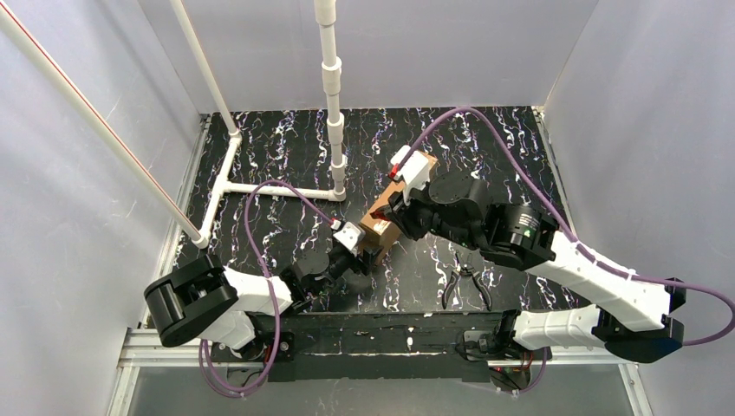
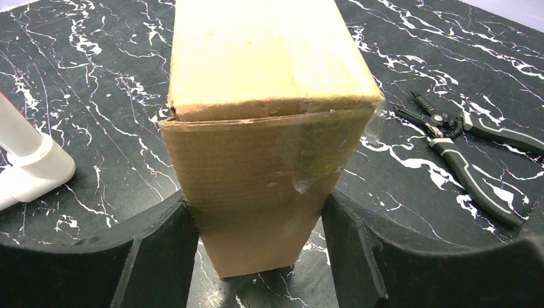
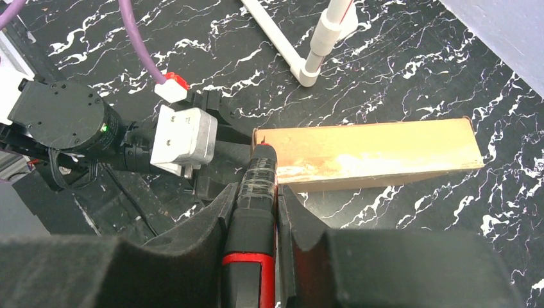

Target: Unpack the express box

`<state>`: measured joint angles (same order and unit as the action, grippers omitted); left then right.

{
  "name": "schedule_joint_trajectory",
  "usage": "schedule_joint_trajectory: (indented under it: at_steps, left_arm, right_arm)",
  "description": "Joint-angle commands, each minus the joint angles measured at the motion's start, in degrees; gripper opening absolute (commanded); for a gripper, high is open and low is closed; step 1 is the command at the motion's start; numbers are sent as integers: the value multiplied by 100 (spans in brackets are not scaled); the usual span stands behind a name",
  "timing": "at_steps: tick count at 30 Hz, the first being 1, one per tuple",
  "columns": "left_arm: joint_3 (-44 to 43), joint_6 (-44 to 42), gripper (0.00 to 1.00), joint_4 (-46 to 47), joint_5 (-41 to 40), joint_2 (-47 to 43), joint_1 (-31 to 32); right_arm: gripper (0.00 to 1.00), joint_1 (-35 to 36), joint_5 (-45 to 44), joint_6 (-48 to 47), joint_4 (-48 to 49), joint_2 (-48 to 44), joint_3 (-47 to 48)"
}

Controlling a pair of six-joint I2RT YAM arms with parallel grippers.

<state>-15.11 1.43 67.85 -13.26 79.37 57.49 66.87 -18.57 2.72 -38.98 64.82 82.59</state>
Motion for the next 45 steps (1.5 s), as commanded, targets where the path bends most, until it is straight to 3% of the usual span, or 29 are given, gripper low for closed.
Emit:
schedule_joint_trajectory:
  at_steps: [1, 27, 45]
  left_arm:
    - [32, -117, 51, 326, -168, -187, 17]
    - [183, -316, 41, 175, -2, -453, 19]
    - [195, -319, 39, 57, -28, -565, 16]
  right_arm:
    - [1, 154, -274, -110, 499, 51, -68]
    - [1, 195, 179, -252, 1006, 38, -647]
    - [1, 211, -62, -531, 312, 122, -621]
